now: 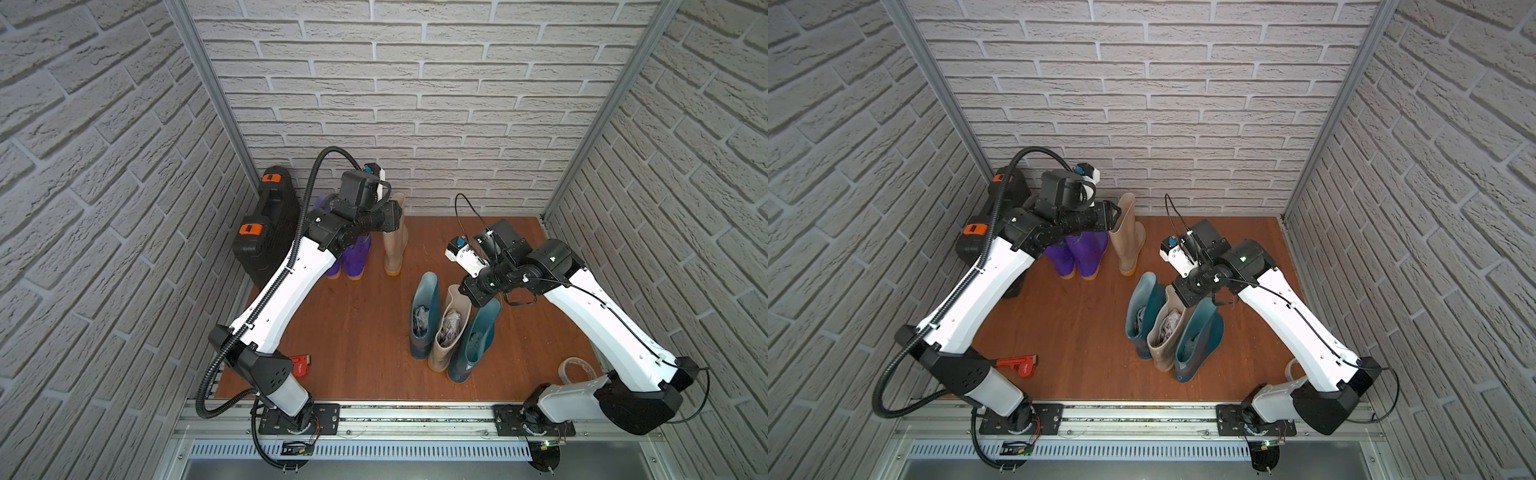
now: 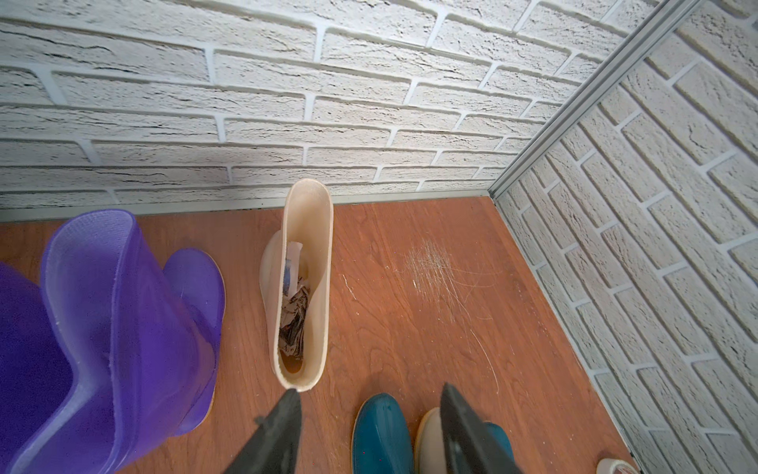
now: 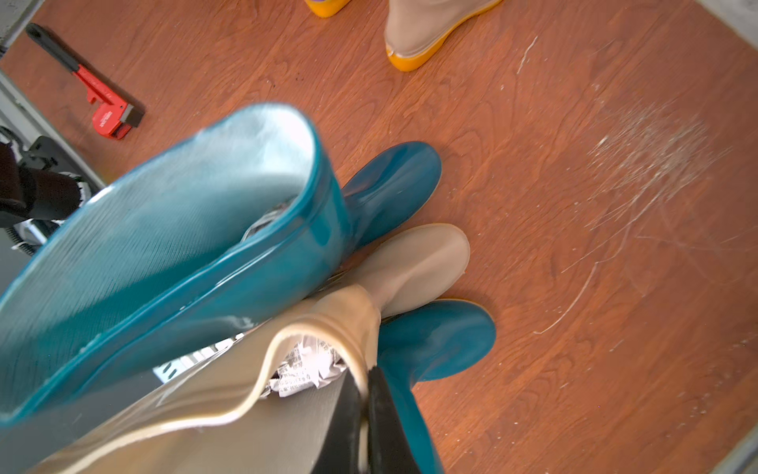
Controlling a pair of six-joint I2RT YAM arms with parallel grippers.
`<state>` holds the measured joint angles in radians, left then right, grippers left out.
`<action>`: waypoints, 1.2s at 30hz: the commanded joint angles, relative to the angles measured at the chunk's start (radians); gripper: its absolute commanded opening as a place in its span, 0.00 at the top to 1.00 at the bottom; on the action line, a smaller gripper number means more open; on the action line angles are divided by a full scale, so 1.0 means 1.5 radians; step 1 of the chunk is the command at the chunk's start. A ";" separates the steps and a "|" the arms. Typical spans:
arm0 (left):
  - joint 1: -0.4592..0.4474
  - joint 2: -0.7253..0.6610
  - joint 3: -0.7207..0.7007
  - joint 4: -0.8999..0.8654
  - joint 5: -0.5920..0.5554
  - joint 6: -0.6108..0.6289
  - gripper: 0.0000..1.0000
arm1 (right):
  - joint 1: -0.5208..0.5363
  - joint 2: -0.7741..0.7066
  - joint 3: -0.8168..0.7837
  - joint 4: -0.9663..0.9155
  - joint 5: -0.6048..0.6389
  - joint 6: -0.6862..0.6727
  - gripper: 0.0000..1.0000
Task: Match and arrange rain boots in pairs
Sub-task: Pick up the rain boot at the center of the board.
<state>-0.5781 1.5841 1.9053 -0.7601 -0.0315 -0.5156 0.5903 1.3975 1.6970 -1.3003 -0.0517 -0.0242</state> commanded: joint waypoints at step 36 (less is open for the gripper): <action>0.006 -0.047 -0.077 0.055 0.037 -0.006 0.43 | -0.079 0.263 0.350 0.163 0.069 -0.206 0.94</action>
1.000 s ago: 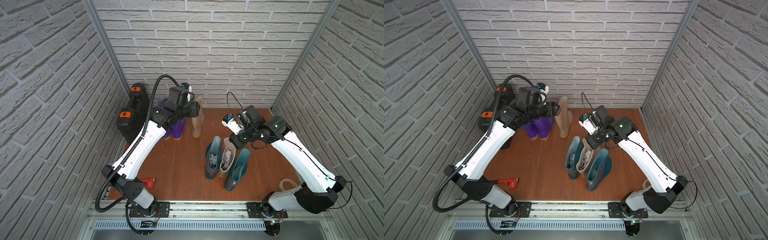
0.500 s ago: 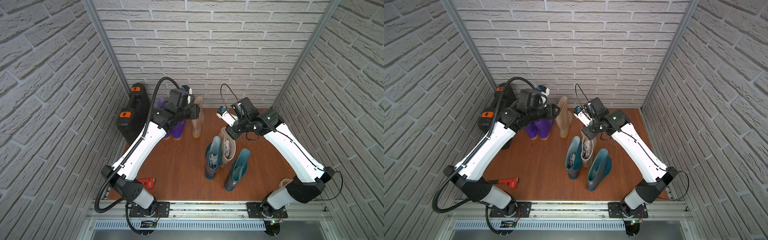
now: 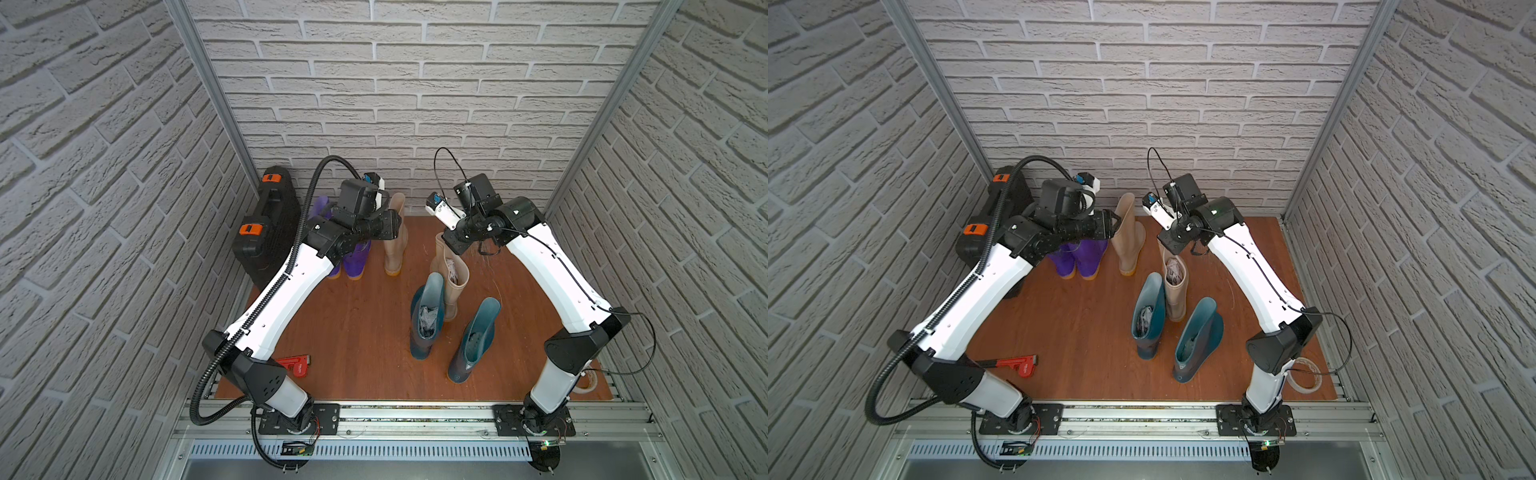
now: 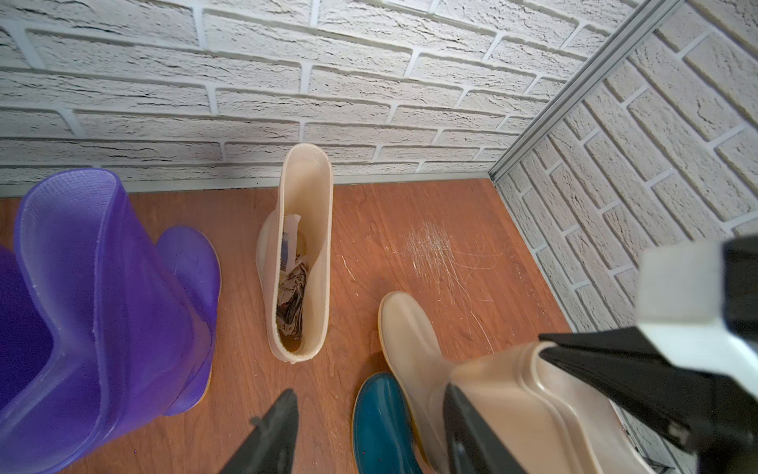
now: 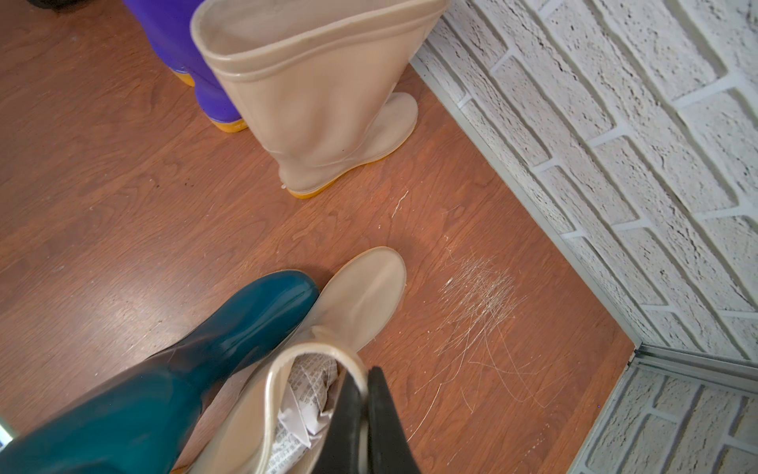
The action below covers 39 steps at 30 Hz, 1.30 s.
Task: Match and arrange rain boots in pairs
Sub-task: Pick up the rain boot at the center of the board, then pair a pair of rain boots at the center of the board.
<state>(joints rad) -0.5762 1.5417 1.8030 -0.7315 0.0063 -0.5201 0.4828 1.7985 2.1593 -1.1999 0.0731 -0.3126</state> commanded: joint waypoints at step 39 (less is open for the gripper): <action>0.043 0.012 -0.003 0.029 0.018 0.000 0.43 | -0.124 0.124 0.216 0.120 -0.082 0.043 0.94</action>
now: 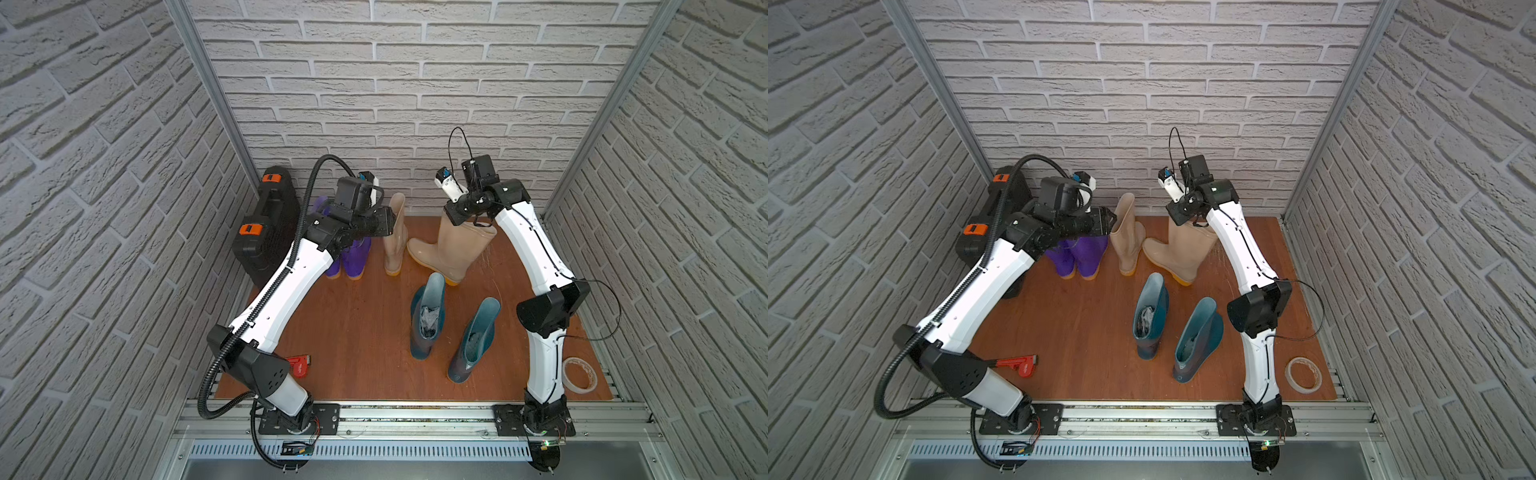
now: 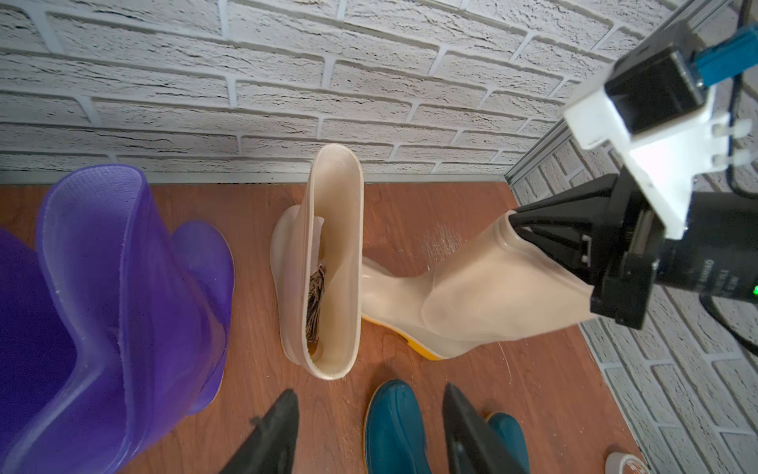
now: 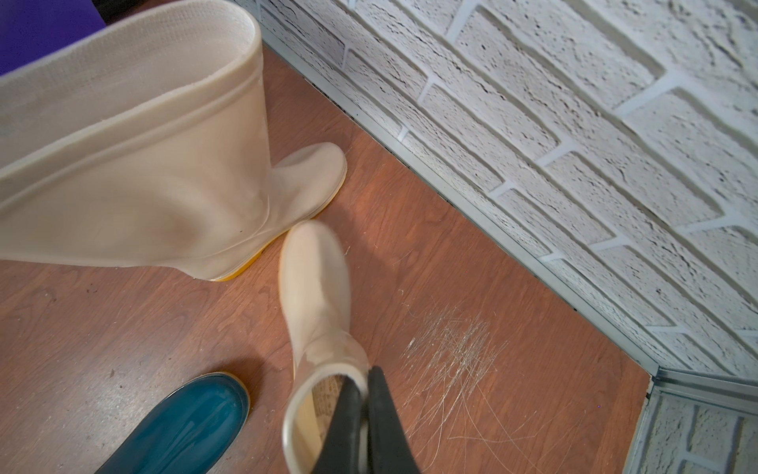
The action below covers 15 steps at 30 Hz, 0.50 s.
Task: Match and arrange rain boots in pairs
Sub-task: Pair a pair of rain boots at the center of the board.
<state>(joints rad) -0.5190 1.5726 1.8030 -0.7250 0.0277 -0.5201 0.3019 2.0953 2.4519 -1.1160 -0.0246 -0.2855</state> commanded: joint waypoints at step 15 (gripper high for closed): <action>0.009 -0.016 -0.031 0.039 -0.001 -0.006 0.43 | -0.003 -0.024 0.034 0.125 -0.099 0.099 0.94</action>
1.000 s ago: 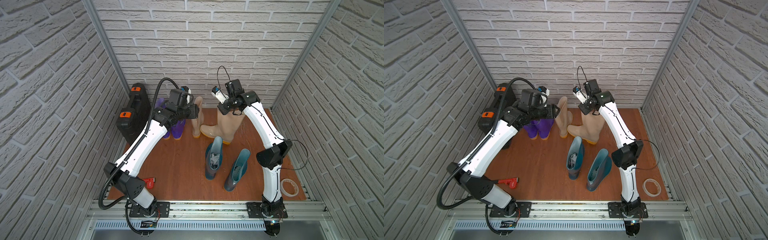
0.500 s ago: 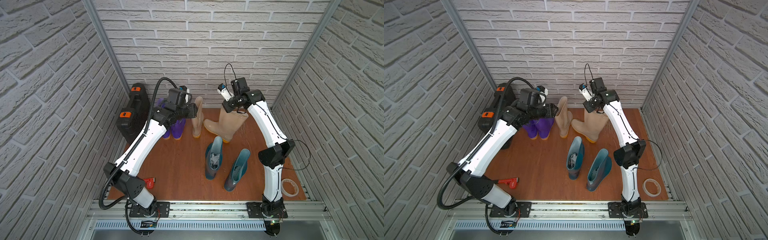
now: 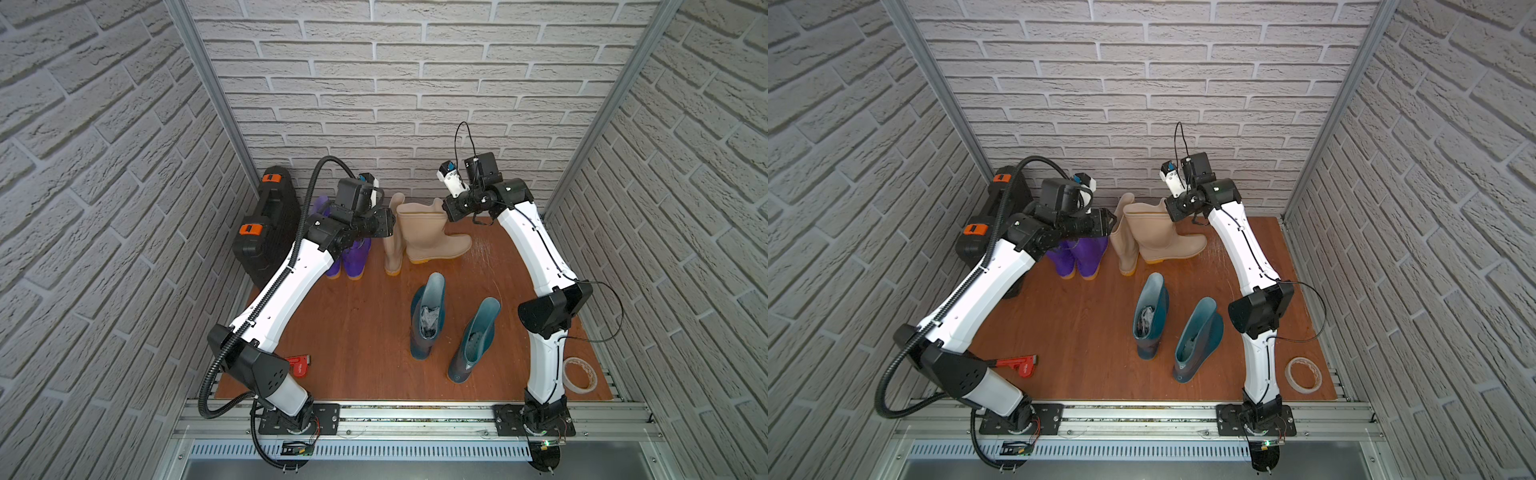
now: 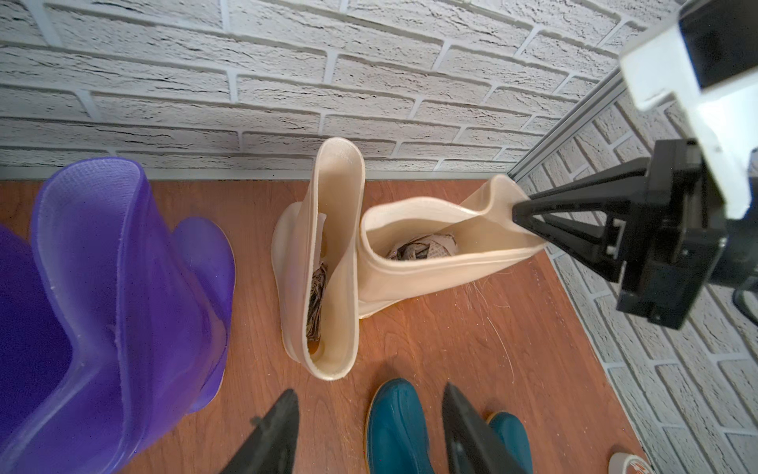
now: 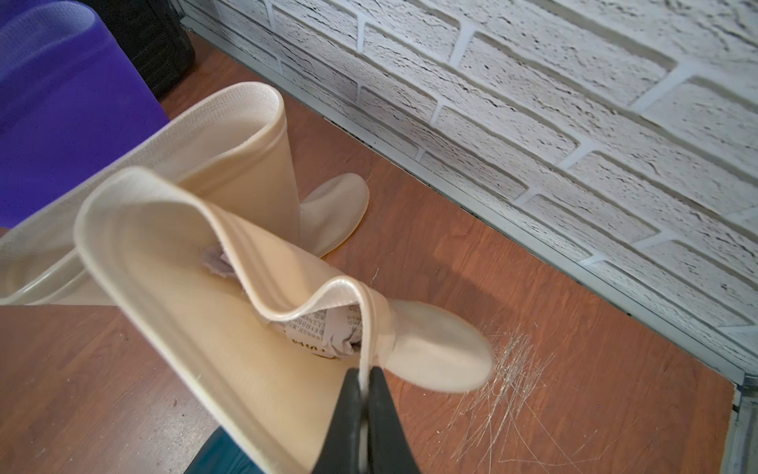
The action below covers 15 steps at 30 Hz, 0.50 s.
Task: Match and arrange rain boots in pairs
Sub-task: Pair a pair of rain boots at the center of the board.
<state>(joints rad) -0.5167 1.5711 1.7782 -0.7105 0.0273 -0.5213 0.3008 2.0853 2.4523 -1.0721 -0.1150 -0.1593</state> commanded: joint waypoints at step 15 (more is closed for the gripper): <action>0.012 0.065 0.079 0.038 0.134 0.119 0.34 | -0.002 -0.010 0.038 0.077 -0.096 -0.015 0.94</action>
<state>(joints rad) -0.5049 1.6287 1.8362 -0.6941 0.1398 -0.4332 0.2977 2.1052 2.4584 -1.0733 -0.2070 -0.1680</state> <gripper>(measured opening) 0.656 0.066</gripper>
